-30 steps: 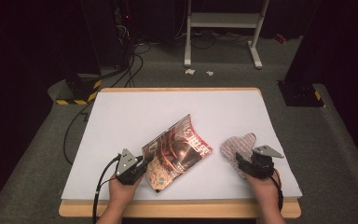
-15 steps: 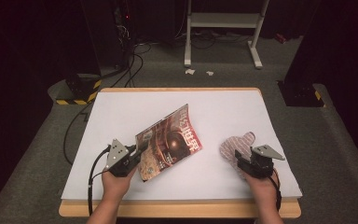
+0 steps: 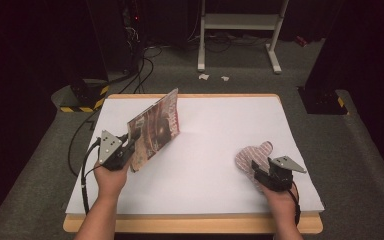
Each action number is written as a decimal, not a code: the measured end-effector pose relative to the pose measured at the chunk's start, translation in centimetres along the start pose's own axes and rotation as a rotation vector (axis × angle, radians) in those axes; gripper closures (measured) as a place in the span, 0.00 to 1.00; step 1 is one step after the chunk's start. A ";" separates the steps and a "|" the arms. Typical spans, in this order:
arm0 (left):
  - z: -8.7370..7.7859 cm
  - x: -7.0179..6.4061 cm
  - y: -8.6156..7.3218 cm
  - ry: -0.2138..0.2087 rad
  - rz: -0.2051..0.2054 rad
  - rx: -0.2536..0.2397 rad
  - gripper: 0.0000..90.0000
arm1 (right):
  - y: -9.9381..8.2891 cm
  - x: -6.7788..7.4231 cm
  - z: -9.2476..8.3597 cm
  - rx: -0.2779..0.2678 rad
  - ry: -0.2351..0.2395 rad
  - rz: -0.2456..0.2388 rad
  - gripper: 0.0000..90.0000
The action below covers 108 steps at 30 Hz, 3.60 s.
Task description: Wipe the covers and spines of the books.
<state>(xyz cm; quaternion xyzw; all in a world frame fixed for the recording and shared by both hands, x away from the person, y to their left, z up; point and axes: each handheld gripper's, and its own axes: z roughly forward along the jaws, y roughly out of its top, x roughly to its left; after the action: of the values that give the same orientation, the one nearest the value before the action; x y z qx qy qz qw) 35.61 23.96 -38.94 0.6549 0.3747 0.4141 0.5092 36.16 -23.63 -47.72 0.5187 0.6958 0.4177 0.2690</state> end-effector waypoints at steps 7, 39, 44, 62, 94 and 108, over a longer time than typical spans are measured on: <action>0.1 -0.2 -1.2 0.001 -0.009 -0.017 0.93 | 0.0 0.0 -0.1 -0.003 0.002 0.000 0.48; 2.6 -13.0 -5.8 -0.381 -0.005 0.111 0.78 | -0.4 0.3 0.1 0.006 0.004 0.001 0.48; 2.6 -14.0 -5.7 -0.398 -0.006 0.118 0.72 | -0.4 0.3 0.1 0.005 0.007 0.006 0.48; 2.8 -16.7 -5.6 -0.526 -0.063 0.135 0.52 | -0.4 0.4 0.1 0.009 0.006 -0.005 0.47; 2.0 -4.7 -10.1 -0.280 -0.206 0.466 0.55 | 2.1 4.1 -2.8 -0.088 0.062 -0.109 0.44; 2.2 -5.2 -10.4 -0.324 -0.191 0.527 0.55 | 2.3 8.0 -2.8 -0.087 0.111 -0.194 0.43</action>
<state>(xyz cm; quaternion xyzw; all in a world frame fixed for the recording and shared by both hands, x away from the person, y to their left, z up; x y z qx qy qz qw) 34.99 20.55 -50.23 0.7835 0.4429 0.1433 0.4116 32.48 -16.62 -43.84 0.4129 0.7376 0.4478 0.2913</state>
